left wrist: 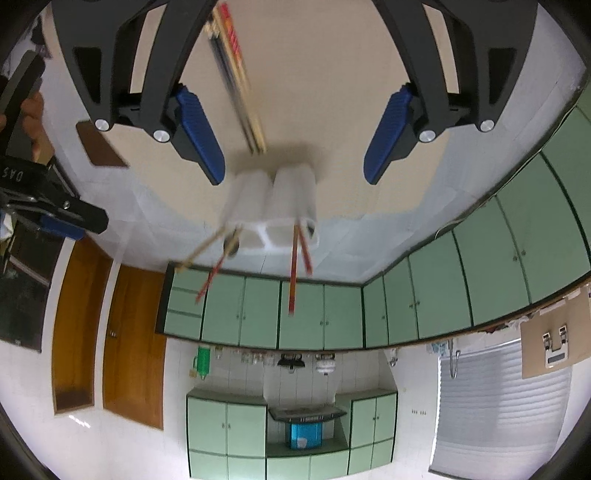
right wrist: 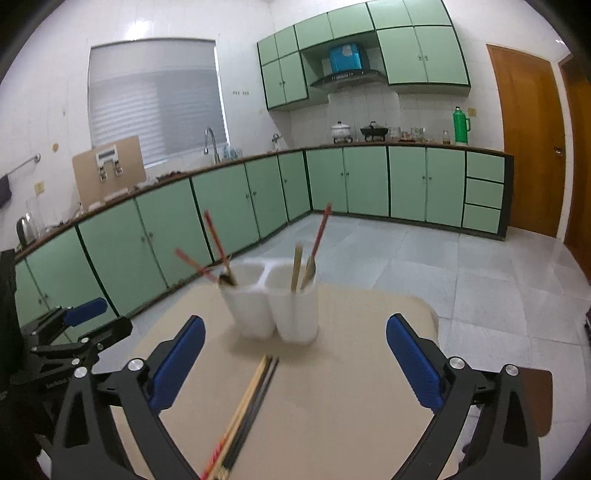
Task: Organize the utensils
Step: 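Move both open tools back over the remaining chopsticks on the table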
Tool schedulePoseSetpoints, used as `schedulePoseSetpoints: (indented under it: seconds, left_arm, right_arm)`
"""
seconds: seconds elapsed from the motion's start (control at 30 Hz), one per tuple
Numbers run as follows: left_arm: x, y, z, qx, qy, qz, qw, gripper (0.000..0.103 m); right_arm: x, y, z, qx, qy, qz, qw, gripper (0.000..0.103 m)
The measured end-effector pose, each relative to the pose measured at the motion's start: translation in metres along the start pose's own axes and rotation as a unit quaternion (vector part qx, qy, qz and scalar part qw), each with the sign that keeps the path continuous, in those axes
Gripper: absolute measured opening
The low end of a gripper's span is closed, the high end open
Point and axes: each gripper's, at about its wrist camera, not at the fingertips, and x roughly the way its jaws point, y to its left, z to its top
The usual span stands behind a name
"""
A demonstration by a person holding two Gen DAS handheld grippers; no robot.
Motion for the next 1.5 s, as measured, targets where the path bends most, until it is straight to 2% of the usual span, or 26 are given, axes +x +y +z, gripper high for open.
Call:
schedulePoseSetpoints:
  seconds: [0.4,0.47,0.67,1.03,1.23,1.5]
  left_arm:
    - [0.006,0.014,-0.087,-0.005,0.093,0.02,0.9955,0.076]
    - [0.008,0.011,-0.101,0.001,0.107,0.023,0.994,0.076]
    - [0.013,0.011,-0.13,0.009,0.139,0.031,0.9897,0.076]
    - [0.011,0.026,-0.15,0.003,0.161,0.051,0.9857,0.076]
    - [0.012,0.027,-0.15,-0.005,0.161,0.048,0.9858,0.076]
    - [0.012,0.024,-0.151,-0.007,0.162,0.045,0.9858,0.076]
  right_arm:
    - [0.013,0.03,-0.095,-0.014,0.091,-0.016,0.996,0.097]
    - [0.019,0.037,-0.11,-0.023,0.111,-0.032,0.993,0.097]
    - [0.034,0.05,-0.147,-0.014,0.167,-0.021,0.986,0.095]
    - [0.046,0.068,-0.172,-0.017,0.207,-0.012,0.978,0.075]
    - [0.045,0.074,-0.174,-0.027,0.206,-0.014,0.978,0.072]
    - [0.033,0.057,-0.173,-0.023,0.205,-0.04,0.978,0.071]
